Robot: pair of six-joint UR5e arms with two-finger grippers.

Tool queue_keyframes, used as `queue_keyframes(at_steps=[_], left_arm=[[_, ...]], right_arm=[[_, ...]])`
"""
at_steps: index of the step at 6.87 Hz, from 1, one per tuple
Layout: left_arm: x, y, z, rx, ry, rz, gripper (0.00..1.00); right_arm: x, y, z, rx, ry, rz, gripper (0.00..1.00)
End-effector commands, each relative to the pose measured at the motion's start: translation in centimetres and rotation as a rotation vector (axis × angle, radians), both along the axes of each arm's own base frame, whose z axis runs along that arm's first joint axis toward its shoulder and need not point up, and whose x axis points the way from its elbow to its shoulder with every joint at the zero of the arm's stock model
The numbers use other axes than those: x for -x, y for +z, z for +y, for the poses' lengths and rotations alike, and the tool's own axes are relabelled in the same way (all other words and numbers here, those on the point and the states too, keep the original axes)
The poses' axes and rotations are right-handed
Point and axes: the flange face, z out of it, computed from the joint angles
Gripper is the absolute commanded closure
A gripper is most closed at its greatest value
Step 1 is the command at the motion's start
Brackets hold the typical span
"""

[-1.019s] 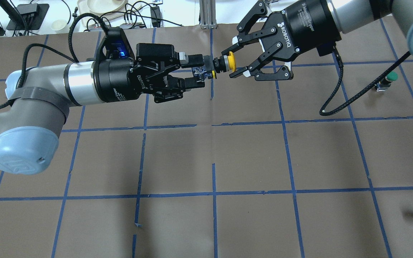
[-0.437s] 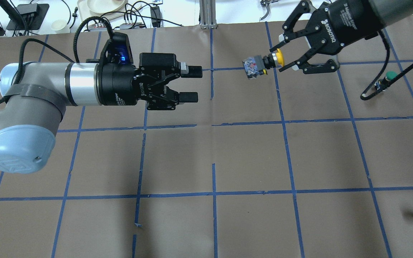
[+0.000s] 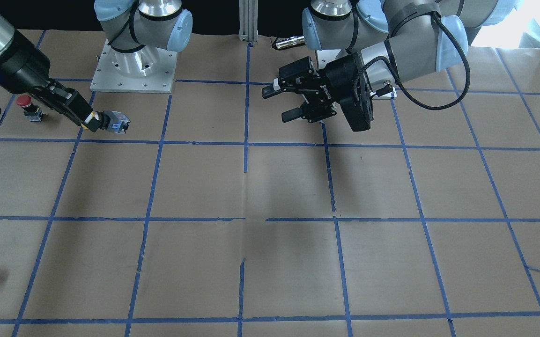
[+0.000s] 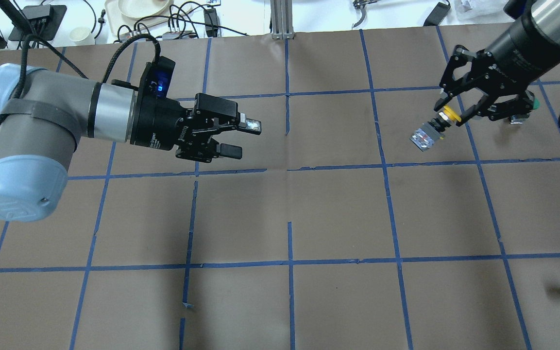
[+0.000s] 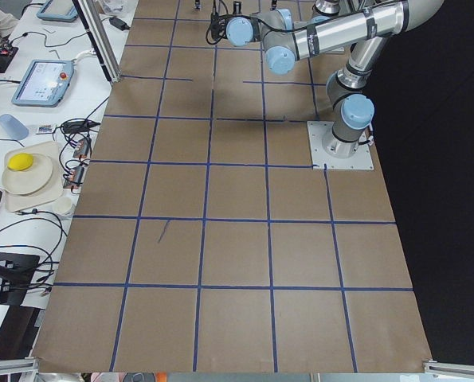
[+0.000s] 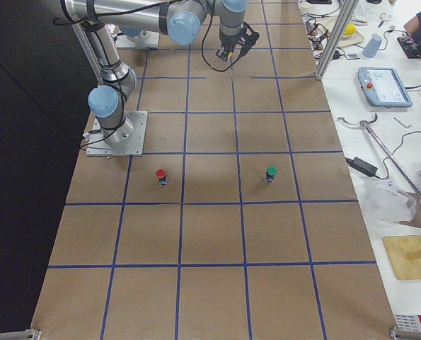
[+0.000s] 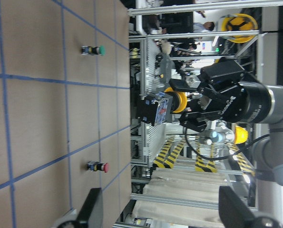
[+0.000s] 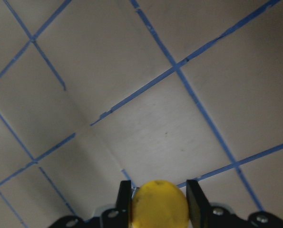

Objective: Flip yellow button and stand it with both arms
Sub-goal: 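Carry the button with the right gripper toward the green button while the left gripper withdraws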

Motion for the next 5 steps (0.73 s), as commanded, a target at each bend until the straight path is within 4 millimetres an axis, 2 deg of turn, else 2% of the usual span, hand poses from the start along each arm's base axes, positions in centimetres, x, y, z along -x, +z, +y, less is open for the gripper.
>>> queue_keyframes(at_steps=[1,2,3,4,5], left_arm=[[-2.7,2.6,-2.3,0.035,-0.002,-0.369,0.17],[-4.3,3.4,-3.6,0.047,-0.012,-0.549,0.12],[-5.8,3.4,-3.6,0.041,-0.025,-0.739,0.06],[-6.9,5.0,-3.7,0.063,-0.013,-0.843,0.0],[-6.9,6.8,-3.8,0.051,-0.02,-0.843,0.0]], right_arm=[[6.0,-5.3,0.9,0.048,0.284,0.234,0.85],[8.5,-7.4,1.2,0.15,0.409,0.35,0.85],[10.6,-8.8,1.6,0.223,0.548,0.42,0.85],[13.6,-11.2,2.8,0.215,0.604,0.405,0.88],[17.9,-14.1,5.1,0.211,0.571,0.406,0.91]])
